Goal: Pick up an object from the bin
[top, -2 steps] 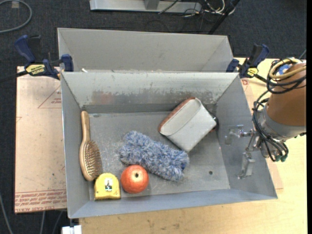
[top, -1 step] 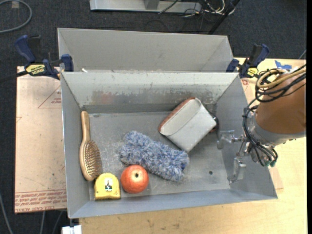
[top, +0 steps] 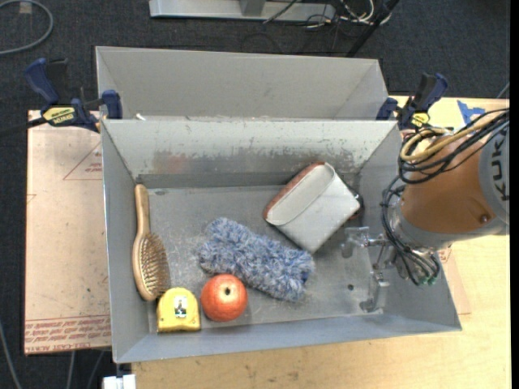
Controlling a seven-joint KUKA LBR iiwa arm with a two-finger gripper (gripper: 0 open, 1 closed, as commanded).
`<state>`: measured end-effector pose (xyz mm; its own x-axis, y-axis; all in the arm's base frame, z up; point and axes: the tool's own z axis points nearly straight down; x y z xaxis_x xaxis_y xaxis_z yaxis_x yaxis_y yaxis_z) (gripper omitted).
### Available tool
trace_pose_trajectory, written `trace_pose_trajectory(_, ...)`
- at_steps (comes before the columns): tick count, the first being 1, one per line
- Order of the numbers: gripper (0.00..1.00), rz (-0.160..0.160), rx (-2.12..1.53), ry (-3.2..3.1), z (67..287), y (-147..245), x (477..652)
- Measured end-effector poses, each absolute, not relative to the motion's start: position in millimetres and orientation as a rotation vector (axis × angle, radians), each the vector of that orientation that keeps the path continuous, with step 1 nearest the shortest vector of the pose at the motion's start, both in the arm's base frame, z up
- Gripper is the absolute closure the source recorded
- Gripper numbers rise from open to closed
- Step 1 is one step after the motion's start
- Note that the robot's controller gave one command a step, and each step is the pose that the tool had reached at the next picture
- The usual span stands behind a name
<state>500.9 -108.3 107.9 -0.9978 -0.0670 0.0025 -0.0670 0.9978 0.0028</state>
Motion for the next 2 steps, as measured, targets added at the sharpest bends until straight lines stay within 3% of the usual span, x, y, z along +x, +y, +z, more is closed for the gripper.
trace_pose_trajectory(2,0.00,-0.003,0.152,-3.144,85.7,-49.3,487.7)
